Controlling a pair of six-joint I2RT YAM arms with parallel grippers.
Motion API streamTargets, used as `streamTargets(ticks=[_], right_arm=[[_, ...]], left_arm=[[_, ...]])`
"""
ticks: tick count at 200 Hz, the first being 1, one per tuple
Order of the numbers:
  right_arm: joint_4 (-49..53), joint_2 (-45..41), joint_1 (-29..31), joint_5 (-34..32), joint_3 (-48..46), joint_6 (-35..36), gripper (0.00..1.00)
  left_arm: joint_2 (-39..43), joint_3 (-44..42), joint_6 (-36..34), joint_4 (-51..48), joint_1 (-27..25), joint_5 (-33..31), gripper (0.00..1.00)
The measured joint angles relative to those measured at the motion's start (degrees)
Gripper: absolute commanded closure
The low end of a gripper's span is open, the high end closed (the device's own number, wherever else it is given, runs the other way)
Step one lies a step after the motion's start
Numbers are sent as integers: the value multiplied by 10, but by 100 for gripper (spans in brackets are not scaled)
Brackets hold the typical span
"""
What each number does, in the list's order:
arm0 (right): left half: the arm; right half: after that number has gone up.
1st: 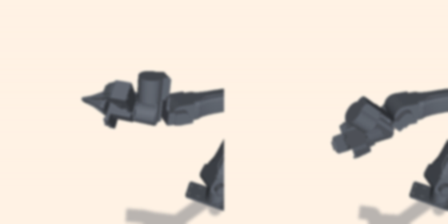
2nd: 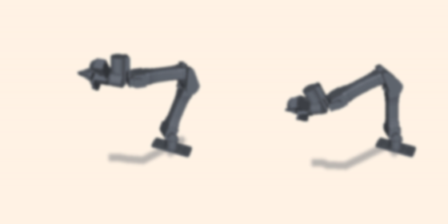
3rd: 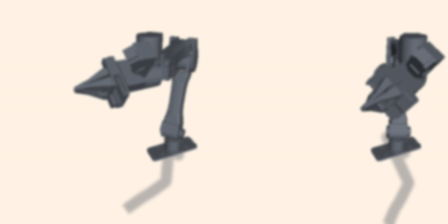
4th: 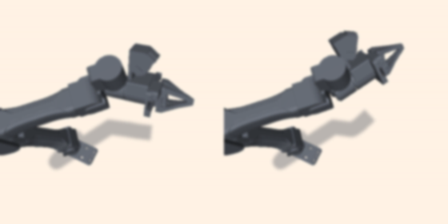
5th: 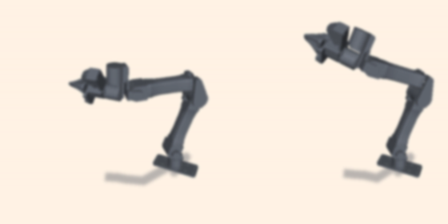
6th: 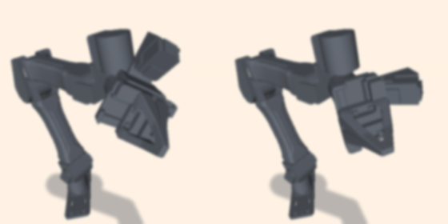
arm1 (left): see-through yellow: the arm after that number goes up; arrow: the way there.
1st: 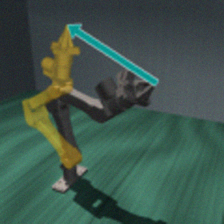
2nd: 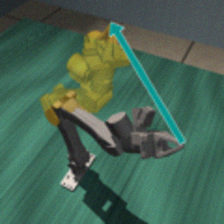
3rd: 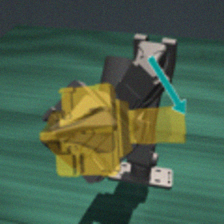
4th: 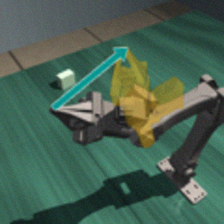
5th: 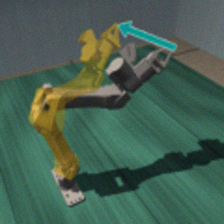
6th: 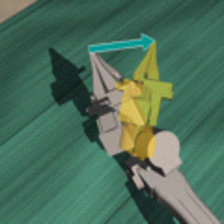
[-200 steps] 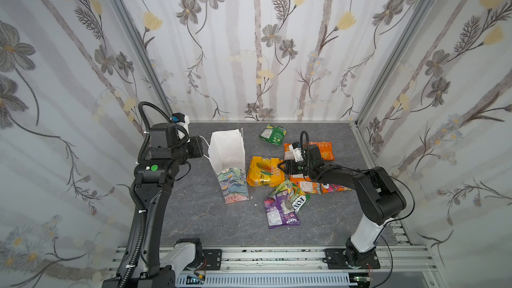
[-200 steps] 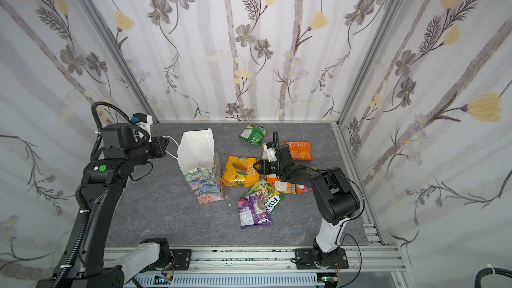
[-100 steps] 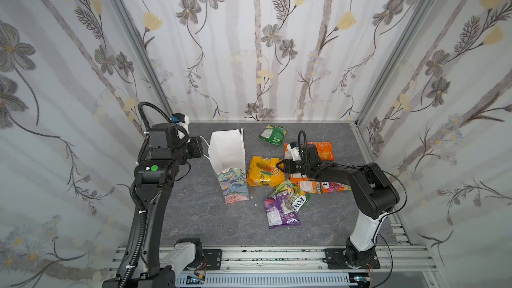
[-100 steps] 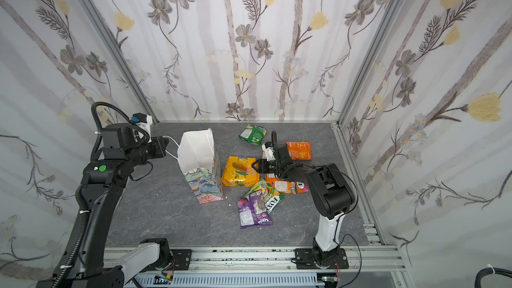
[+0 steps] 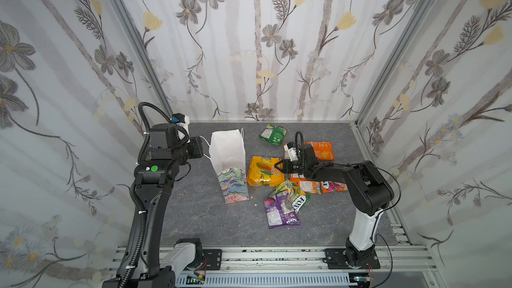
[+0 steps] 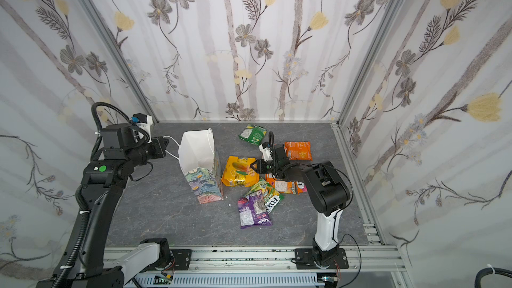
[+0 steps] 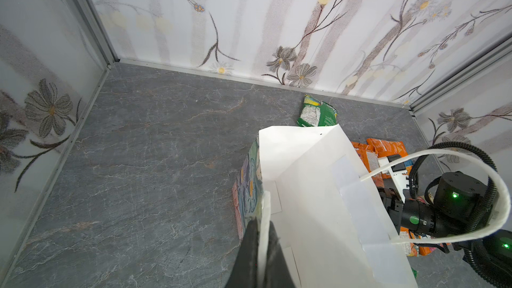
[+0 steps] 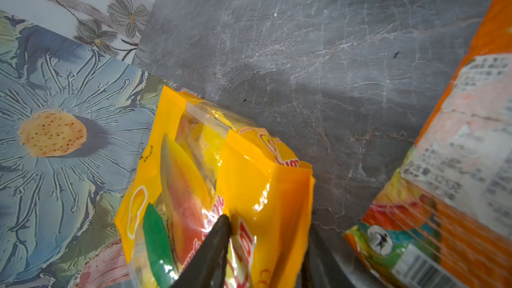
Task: Place the snacks into the paper bag
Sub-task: 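Lower the right gripper onto the yellow '100' mango bag and close on it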
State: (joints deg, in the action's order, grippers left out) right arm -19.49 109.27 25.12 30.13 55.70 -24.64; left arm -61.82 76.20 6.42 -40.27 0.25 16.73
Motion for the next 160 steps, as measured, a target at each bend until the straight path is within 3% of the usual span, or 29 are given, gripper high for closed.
streamTargets(ticks=[40,55,160], right_arm=[[-18,3,2,6,-2,-10,95],[-21,3,2,10,-2,-13,100],[-3,-62,6,10,-2,-23,100]], left_arm=[[0,-9,0,6,0,7,94],[0,-9,0,6,0,9,94],[-4,-8,0,7,0,9,97]])
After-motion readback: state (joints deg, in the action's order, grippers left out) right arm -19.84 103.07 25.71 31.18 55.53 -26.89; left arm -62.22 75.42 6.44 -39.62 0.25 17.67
